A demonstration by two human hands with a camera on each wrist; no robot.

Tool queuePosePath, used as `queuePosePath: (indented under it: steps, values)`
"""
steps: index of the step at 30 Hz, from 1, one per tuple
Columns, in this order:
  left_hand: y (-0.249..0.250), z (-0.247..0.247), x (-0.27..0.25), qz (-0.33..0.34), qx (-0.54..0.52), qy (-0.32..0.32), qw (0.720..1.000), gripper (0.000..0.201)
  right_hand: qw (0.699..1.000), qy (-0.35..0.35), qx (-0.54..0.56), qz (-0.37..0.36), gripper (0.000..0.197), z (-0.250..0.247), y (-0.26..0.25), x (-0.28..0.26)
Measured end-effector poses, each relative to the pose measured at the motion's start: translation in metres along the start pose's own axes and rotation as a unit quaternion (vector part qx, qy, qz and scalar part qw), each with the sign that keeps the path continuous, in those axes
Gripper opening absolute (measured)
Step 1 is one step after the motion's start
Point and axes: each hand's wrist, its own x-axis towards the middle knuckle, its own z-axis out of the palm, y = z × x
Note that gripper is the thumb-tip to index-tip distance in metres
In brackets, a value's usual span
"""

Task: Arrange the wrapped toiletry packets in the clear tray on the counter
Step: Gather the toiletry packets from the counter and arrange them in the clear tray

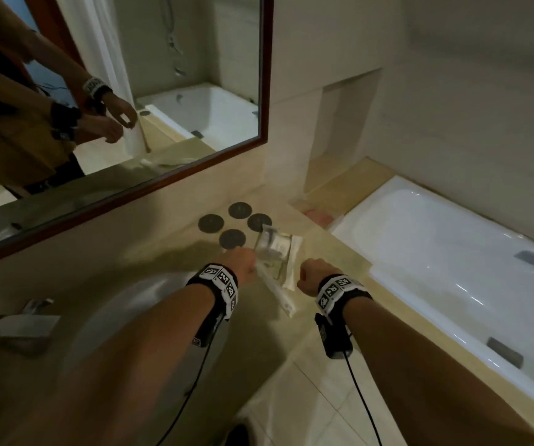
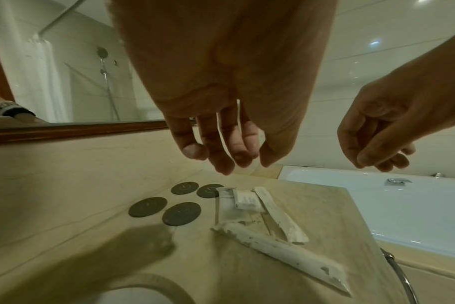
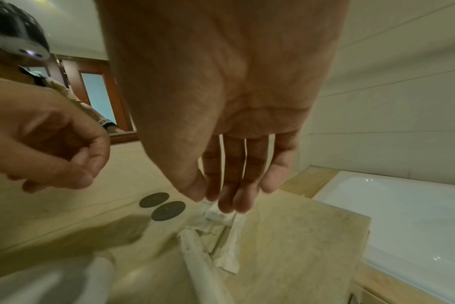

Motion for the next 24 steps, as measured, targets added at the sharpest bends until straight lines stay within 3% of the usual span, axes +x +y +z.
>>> queuePosePath:
  steps: [12,17,24]
  values:
    - [-0.024,0.038,0.067,-0.005,-0.028,-0.052,0.998,0.015,0.998,-0.055,-0.011,0.026,0.03,0.02,-0.002,0.058]
    - [-0.018,0.05,0.099,-0.026,-0.053,-0.088,0.994,0.022,0.997,-0.074,-0.01,0.003,0.025,0.023,0.004,0.097]
    - [0.003,0.079,0.15,-0.067,-0.097,-0.125,0.985,0.035,0.993,-0.1,0.02,-0.057,0.043,0.035,0.021,0.153]
